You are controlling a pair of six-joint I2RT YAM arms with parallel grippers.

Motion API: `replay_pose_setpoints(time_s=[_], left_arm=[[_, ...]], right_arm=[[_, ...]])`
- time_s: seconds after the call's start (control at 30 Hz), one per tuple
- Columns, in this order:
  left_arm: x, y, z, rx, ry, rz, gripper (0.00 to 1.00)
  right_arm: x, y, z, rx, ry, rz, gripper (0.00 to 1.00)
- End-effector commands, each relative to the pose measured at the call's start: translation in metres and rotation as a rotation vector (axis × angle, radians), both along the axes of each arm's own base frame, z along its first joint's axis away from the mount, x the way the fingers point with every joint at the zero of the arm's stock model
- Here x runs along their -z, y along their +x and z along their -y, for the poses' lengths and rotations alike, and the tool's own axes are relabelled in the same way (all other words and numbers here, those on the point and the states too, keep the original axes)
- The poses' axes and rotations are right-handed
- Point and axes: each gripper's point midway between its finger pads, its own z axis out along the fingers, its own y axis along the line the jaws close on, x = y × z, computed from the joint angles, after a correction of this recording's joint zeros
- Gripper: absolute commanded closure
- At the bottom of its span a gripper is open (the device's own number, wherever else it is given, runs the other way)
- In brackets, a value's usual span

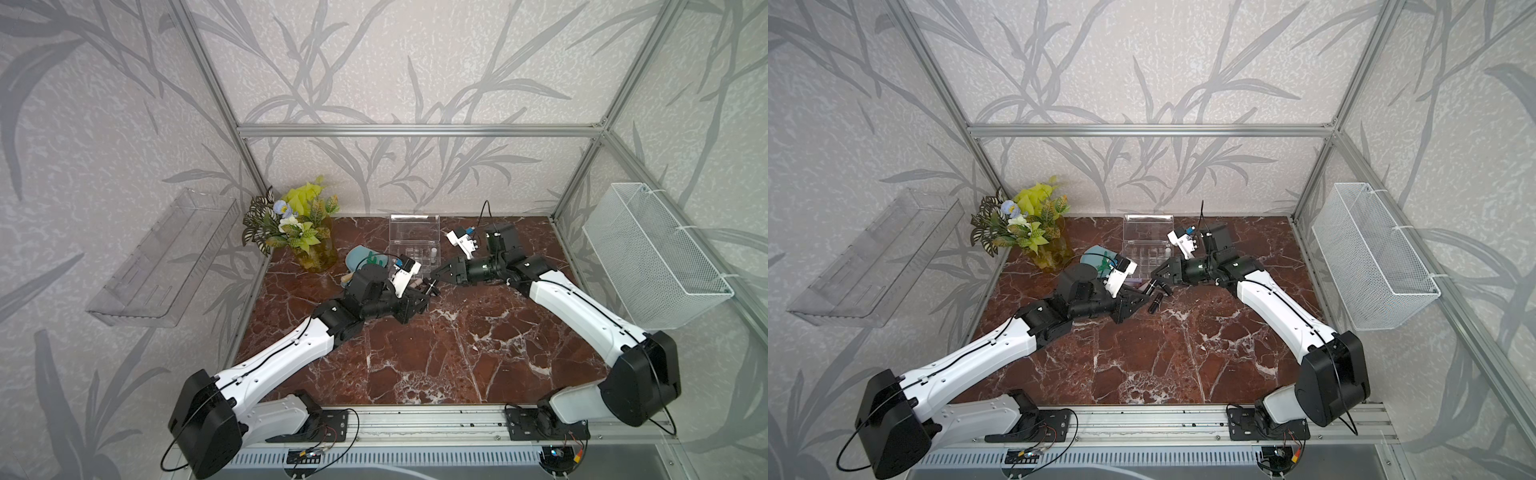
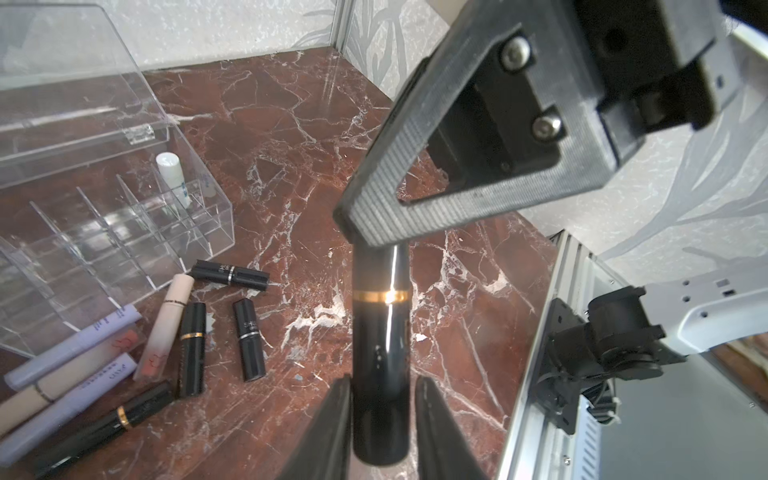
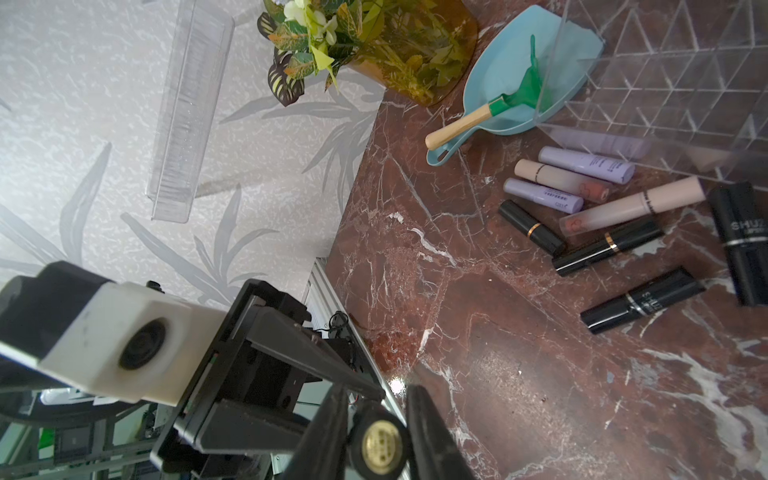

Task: Arrange the lipsticks in the organizer
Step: Pick up the lipstick at the center of the board, then place the lipstick in the storage box.

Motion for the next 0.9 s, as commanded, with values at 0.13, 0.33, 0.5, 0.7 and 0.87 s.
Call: replay_pose_setpoints(time_s=[0.13, 0.33, 0.5, 0.7, 0.87], left_arm=[[-0.003, 0.001, -0.006, -0.027, 0.001, 0.029, 0.57], [-0.002, 0.007, -0.013, -0.083, 0.027, 0.038, 0.27], [0.002, 0.018, -0.025, -0.169, 0.071, 0.051, 0.22], [0.011, 0.025, -0.032, -0.217, 0.104, 0.042, 0.22], [0.014, 0.026, -0.035, -0.231, 0.127, 0.045, 0.22]], right_arm=[[-0.012, 0.005, -0.003, 0.0, 0.003, 0.042, 0.82], [-0.004, 0.015, 0.002, 0.039, -0.077, 0.076, 0.83], [0.012, 0.04, 0.012, 0.104, -0.301, 0.185, 0.83], [0.021, 0.083, 0.017, 0.195, -0.499, 0.342, 0.83], [0.025, 0.118, 0.022, 0.276, -0.568, 0.451, 0.83]])
